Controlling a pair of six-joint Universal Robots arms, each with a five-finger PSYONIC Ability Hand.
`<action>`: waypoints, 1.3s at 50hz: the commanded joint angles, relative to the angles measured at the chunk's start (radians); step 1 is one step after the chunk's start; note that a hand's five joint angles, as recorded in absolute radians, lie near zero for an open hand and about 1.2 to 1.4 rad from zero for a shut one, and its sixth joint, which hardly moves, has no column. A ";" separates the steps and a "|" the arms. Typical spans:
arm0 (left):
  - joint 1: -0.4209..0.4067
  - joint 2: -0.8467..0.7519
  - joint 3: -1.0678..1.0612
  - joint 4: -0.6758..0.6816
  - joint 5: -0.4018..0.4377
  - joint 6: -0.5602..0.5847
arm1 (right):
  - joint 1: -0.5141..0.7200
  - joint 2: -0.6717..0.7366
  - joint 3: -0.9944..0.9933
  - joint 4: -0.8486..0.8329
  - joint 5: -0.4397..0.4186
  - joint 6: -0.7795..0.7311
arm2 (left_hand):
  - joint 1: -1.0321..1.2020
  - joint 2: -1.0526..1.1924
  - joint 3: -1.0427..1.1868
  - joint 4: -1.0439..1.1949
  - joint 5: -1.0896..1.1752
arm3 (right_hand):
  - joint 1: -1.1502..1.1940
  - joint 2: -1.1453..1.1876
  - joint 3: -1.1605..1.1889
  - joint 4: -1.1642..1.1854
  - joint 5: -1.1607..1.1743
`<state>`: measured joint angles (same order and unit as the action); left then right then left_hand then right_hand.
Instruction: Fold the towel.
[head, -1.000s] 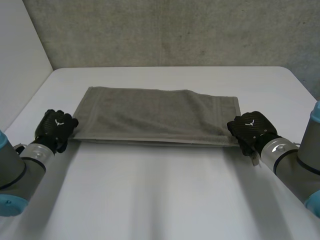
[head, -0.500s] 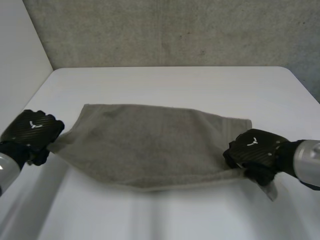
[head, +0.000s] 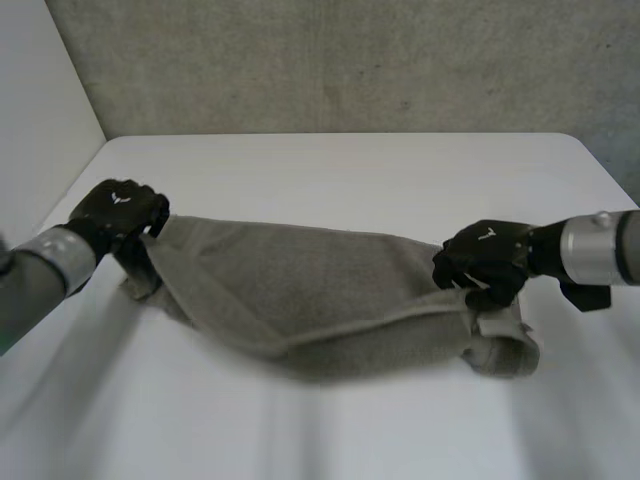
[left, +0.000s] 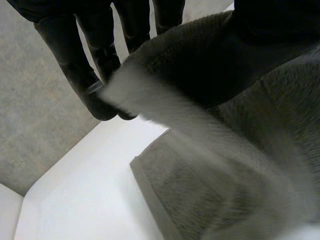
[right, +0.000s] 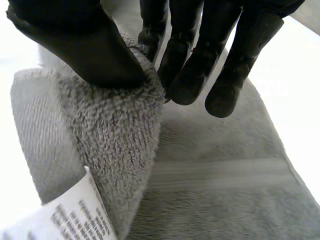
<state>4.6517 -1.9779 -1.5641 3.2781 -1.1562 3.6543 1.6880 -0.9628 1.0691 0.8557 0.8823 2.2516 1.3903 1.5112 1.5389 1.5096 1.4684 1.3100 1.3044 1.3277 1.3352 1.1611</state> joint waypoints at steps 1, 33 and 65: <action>-0.068 -0.244 0.316 -0.017 -0.059 0.000 | 0.018 0.164 -0.218 -0.055 0.081 0.114 | 0.006 -0.115 -0.143 -0.113 -0.247 | 0.086 0.092 0.069 0.061 0.061; -0.154 -0.694 0.889 -0.038 -0.094 0.010 | 0.102 0.423 -0.552 -0.310 0.320 0.204 | -1.206 -1.327 -1.355 -1.325 -1.459 | -1.135 -1.130 -1.153 -1.161 -1.161; -0.079 -0.430 0.593 -0.020 -0.135 0.004 | 0.131 -0.221 0.162 -0.653 0.423 0.336 | -1.186 -1.306 -1.334 -1.305 -1.438 | -1.135 -1.130 -1.153 -1.161 -1.161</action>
<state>4.5587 -2.4882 -0.8230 3.2589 -1.2960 3.6642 1.8259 -1.1622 1.1032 0.1736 1.2476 2.5902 0.2730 0.2650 0.2558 0.2713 0.2286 0.2236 0.2431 0.2388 0.2492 0.0602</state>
